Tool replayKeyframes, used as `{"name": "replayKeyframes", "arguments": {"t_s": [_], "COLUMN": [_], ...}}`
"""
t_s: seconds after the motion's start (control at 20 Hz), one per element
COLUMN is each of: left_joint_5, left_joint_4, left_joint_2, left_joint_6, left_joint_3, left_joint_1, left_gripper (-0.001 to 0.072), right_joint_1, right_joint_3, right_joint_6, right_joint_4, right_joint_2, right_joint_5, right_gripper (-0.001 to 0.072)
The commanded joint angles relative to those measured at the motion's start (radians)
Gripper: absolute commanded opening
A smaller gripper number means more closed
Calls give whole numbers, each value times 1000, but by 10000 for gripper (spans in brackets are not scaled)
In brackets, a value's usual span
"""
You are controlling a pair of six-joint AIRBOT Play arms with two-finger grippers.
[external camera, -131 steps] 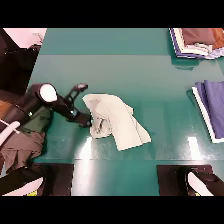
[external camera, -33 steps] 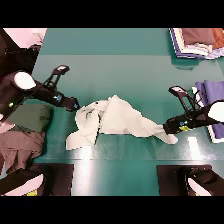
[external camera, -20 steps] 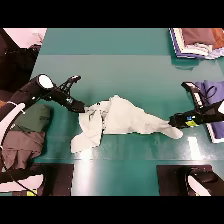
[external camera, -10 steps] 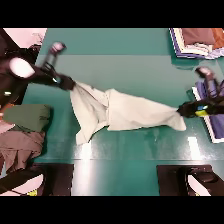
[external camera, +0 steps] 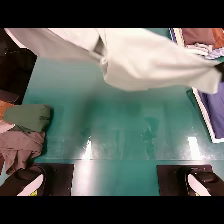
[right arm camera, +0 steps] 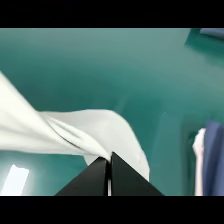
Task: Fold the shirts.
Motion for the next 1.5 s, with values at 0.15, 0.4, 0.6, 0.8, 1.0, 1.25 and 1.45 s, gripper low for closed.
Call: {"name": "replayKeyframes", "arguments": {"t_s": [0.15,0.4,0.6,0.8,1.0,1.25,1.45], "left_joint_5": [79,-3,-67,-61,-83,-157,-229], "left_joint_4": [109,-55,-6,45,44,-3,-105], "left_joint_2": [42,30,30,44,76,137,149], "left_joint_6": [3,-14,3,3,2,-2,-15], "left_joint_3": [50,-11,-221,-193,55,314,421], "left_joint_1": [1,1,1,1,1,1,1], "left_gripper": [28,29,29,29,29,29,28], "right_joint_1": [-139,-159,-160,-160,-160,-160,-160], "right_joint_3": [134,7,-175,-99,126,315,422], "right_joint_6": [-35,-35,-37,-58,-61,-61,-57], "right_joint_4": [-10,240,253,253,252,249,248], "right_joint_2": [1,0,1,2,16,74,42], "right_joint_5": [-11,-16,-30,-38,-23,7,147], "right_gripper": [12,11,11,11,11,11,11]}}
